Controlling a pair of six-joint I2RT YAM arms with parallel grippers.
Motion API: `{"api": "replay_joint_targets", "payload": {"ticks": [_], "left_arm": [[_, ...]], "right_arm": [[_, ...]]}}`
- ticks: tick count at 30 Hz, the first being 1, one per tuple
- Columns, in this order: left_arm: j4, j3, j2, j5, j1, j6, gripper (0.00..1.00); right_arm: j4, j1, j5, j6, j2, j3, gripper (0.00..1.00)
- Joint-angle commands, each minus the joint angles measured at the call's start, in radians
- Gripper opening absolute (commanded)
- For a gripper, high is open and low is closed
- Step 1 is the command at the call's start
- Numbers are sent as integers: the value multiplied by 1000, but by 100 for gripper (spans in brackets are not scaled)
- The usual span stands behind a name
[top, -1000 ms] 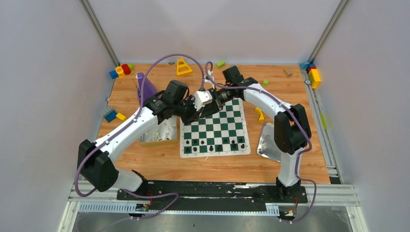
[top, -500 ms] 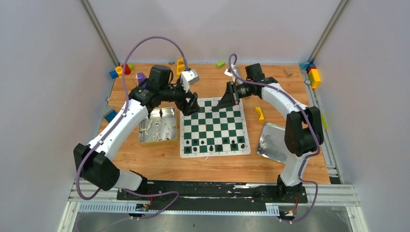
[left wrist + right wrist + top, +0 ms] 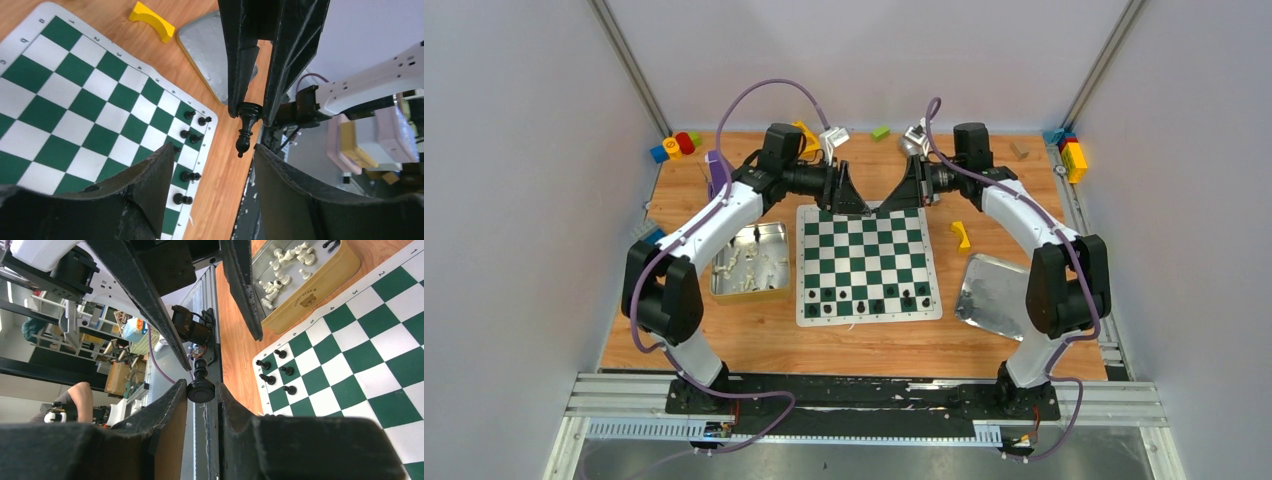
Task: Set up the chess pieces on the board
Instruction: Adjust the chess piece.
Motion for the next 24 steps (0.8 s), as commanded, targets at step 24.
{"api": "replay_joint_targets", "payload": {"ticks": [24], "left_arm": [[360,-46,68,147,-2,-373,49]], "right_arm": [[203,-24,-33,164,19,-15,0]]}}
